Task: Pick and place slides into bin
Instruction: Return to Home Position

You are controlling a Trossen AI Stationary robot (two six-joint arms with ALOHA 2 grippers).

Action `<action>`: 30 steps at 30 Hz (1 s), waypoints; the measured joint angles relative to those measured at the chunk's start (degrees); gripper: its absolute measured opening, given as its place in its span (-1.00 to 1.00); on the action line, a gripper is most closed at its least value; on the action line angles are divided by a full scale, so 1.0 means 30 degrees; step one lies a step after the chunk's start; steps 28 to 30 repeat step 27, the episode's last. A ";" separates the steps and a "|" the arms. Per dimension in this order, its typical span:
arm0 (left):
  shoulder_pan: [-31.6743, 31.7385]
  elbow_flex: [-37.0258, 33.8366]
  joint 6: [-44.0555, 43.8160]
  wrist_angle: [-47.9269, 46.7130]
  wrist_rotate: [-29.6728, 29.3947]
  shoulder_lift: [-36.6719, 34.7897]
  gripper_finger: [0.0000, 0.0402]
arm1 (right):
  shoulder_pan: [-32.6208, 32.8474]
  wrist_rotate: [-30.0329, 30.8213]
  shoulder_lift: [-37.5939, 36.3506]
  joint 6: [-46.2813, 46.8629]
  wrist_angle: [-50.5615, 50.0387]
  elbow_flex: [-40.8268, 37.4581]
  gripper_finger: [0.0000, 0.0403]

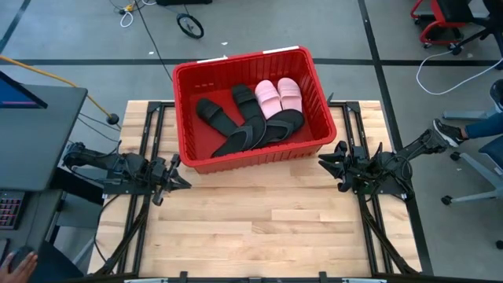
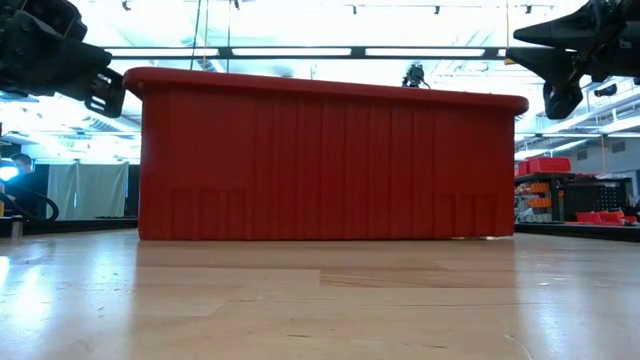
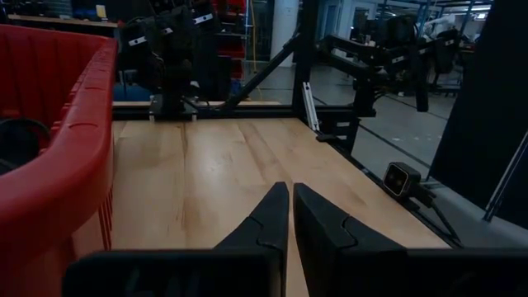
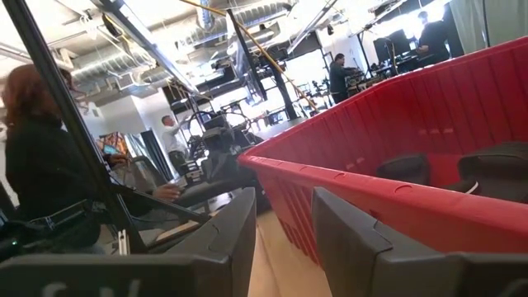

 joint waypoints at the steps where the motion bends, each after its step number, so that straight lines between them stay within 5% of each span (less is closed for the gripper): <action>1: 0.0000 0.0000 0.0004 0.0000 0.0000 0.0000 -0.87 | 0.0000 -0.0006 0.0000 0.0000 -0.0001 0.0000 -0.37; 30: 0.0000 0.0000 0.0003 0.0007 -0.0022 0.0000 -0.87 | -0.0003 -0.0006 0.0000 0.0000 0.0000 0.0000 -0.37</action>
